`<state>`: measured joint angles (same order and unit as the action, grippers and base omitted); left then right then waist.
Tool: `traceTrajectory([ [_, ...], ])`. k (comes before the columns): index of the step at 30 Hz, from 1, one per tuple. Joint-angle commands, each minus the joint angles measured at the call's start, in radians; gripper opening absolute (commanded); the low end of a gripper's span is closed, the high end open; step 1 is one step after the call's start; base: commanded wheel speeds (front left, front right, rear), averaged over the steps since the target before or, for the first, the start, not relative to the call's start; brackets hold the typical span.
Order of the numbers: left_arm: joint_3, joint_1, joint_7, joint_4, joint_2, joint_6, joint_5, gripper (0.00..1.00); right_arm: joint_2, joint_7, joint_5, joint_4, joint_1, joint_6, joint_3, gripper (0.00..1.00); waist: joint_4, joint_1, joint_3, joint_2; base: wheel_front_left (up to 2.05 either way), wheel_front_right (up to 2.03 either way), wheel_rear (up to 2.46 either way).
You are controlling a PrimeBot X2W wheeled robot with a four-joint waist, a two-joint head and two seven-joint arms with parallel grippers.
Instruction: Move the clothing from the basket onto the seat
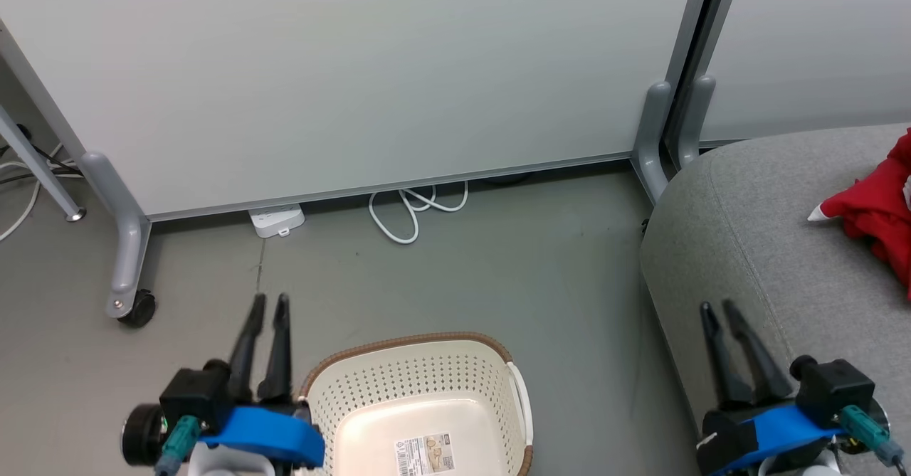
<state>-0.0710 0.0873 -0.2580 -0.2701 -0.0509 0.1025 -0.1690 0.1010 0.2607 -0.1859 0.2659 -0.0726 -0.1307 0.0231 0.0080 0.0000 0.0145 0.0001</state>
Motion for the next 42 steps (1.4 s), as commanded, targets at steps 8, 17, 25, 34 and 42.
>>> traceTrajectory([
  [8,0.018,-0.021,0.036,-0.031,0.0,0.002,-0.118,0.0,-0.006,-0.036,-0.117,0.025,0.007,0.0,-0.012,0.0,0.0,0.0,-0.001,-0.0001,0.0,0.0,0.0],
  [17,0.035,-0.016,0.071,-0.021,0.0,0.005,-0.266,0.0,-0.011,-0.074,-0.263,0.018,0.002,0.0,-0.025,0.0,-0.001,0.0,-0.001,-0.0001,0.0,0.0,0.0],
  [25,0.054,-0.01,0.109,-0.014,0.0,0.009,-0.418,0.0,-0.016,-0.112,-0.413,0.011,-0.004,0.0,-0.039,0.0,-0.001,0.0,-0.002,-0.0001,0.0,0.0,0.0],
  [34,0.072,-0.004,0.144,-0.008,0.0,0.012,-0.554,0.0,-0.021,-0.147,-0.547,0.006,-0.01,0.0,-0.053,0.0,-0.002,0.0,-0.003,-0.0001,0.0,0.0,0.0],
  [42,0.086,-0.001,0.172,-0.003,0.0,0.014,-0.664,0.0,-0.024,-0.175,-0.657,0.002,-0.015,0.0,-0.063,0.0,-0.003,0.0,-0.004,-0.0001,0.0,0.0,0.0],
])
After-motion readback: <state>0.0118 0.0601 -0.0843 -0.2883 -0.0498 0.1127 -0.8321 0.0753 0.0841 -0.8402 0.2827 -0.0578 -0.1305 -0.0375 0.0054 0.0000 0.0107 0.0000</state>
